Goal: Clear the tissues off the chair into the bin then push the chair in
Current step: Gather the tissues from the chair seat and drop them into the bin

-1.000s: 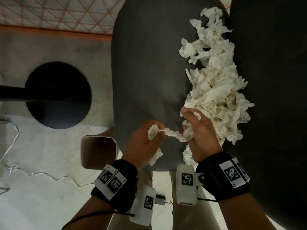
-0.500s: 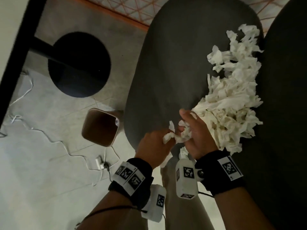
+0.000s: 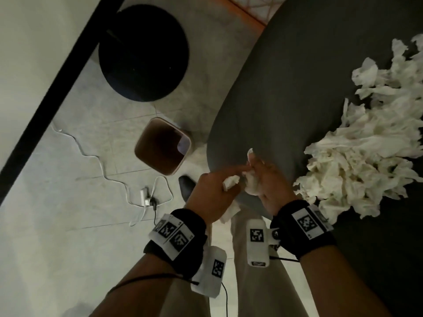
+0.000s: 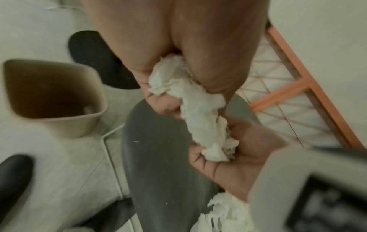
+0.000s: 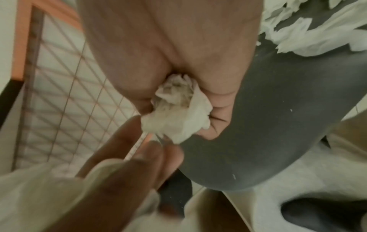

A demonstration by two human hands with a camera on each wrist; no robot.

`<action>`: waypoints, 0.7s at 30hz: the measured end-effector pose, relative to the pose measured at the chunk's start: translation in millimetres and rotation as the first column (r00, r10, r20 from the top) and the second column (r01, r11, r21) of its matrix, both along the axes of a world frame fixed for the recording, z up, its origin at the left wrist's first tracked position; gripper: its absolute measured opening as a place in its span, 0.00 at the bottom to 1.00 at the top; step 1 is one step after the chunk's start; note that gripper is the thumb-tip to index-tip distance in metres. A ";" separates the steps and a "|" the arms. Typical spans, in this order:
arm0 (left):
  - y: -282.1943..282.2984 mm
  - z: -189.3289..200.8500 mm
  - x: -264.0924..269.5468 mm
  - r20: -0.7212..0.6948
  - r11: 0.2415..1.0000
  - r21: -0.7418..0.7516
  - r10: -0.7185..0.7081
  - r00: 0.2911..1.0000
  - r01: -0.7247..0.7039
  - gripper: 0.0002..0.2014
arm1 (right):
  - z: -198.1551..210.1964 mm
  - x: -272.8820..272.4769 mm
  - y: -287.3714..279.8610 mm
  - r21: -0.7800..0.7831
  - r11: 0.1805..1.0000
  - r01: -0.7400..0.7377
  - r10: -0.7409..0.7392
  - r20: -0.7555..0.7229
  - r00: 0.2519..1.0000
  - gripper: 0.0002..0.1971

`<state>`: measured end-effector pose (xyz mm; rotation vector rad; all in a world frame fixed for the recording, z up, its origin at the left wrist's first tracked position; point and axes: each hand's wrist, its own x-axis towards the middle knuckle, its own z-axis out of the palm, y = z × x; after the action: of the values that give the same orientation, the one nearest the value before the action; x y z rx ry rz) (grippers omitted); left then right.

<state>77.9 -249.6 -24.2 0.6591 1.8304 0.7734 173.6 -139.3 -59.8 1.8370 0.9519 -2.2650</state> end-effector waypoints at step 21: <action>-126.2 -146.6 -144.5 -0.173 0.818 -0.361 0.413 0.894 -0.448 0.27 | -126.8 -148.0 -144.0 0.148 0.767 -0.624 0.595 0.198 0.779 0.23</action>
<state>-66.6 -375.8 -170.8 0.0064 2.1701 0.6367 25.6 -283.3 -186.6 1.4152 1.5341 -1.6629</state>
